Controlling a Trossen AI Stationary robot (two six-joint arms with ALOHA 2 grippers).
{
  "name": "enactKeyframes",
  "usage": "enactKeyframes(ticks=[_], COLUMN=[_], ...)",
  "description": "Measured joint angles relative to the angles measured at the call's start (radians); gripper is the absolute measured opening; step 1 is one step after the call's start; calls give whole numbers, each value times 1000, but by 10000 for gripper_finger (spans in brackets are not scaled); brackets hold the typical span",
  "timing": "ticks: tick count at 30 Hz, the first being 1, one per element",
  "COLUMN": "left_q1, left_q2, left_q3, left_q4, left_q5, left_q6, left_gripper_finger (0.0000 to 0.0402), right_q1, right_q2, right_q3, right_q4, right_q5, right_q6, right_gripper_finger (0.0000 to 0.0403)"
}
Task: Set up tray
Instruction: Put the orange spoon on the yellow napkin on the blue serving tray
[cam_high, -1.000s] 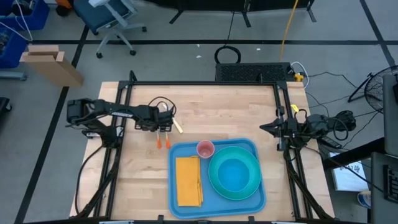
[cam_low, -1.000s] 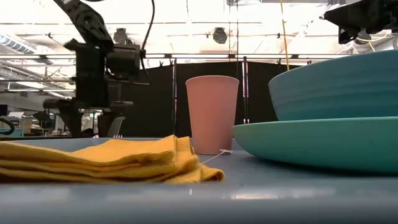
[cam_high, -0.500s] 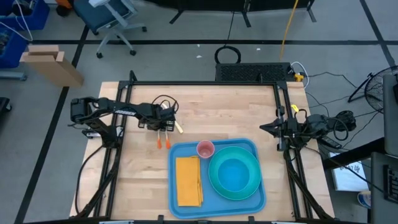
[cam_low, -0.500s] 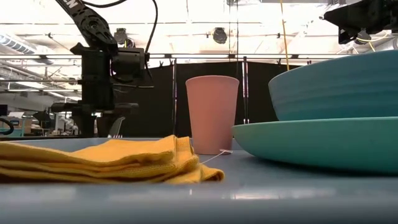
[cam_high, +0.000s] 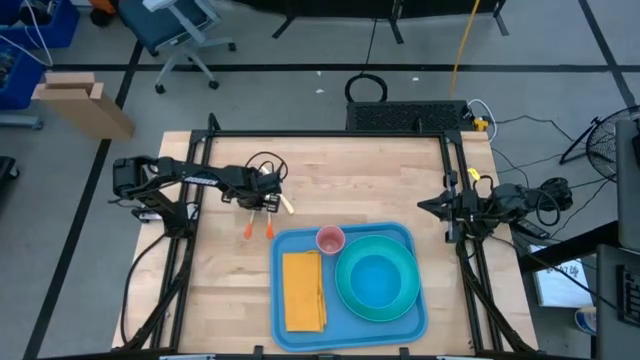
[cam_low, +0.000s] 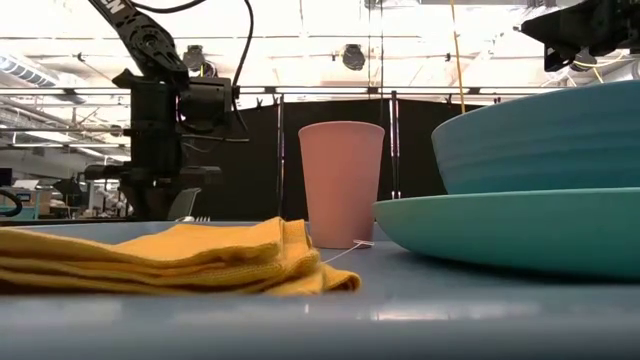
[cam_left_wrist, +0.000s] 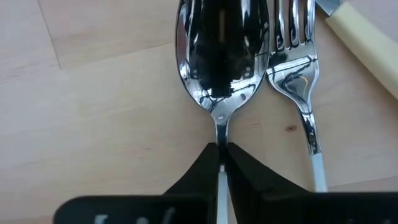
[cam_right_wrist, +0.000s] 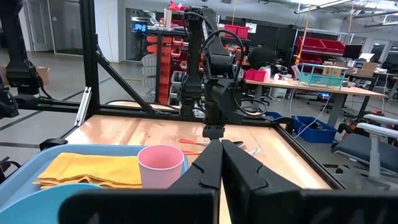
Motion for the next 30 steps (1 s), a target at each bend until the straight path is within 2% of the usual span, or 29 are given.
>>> enactKeyframes(ticks=[3, 7, 13, 17, 21, 24, 28, 30], left_q1=[0, -2, -66, -176, -325, -440, -565, -616], left_q2=[0, -31, -153, -235, -240, -208, -147, -104], left_q3=[0, -2, 20, 49, 100, 145, 203, 238], left_q4=[0, -5, -25, -7, 41, 135, 260, 304], left_q5=[3, 5, 18, 15, -14, -50, -169, -195], left_q6=[-23, -28, -46, -138, -269, -350, -437, -472], left_gripper_finger=[30, 11, 16, 9, 11, 9, 13, 13], right_q1=[0, 0, 0, 0, 0, 0, 0, 0], right_q2=[0, 0, 0, 0, 0, 0, 0, 1], right_q3=[0, 0, 0, 0, 0, 0, 0, 0], right_q4=[-2, -6, -25, -32, -29, -26, -1, 13], right_q5=[0, 0, -1, 0, 0, 1, 1, 1], right_q6=[0, 0, -4, -4, -15, -18, -19, -19], right_gripper_finger=[0, 0, 0, 0, 0, 0, 0, 0])
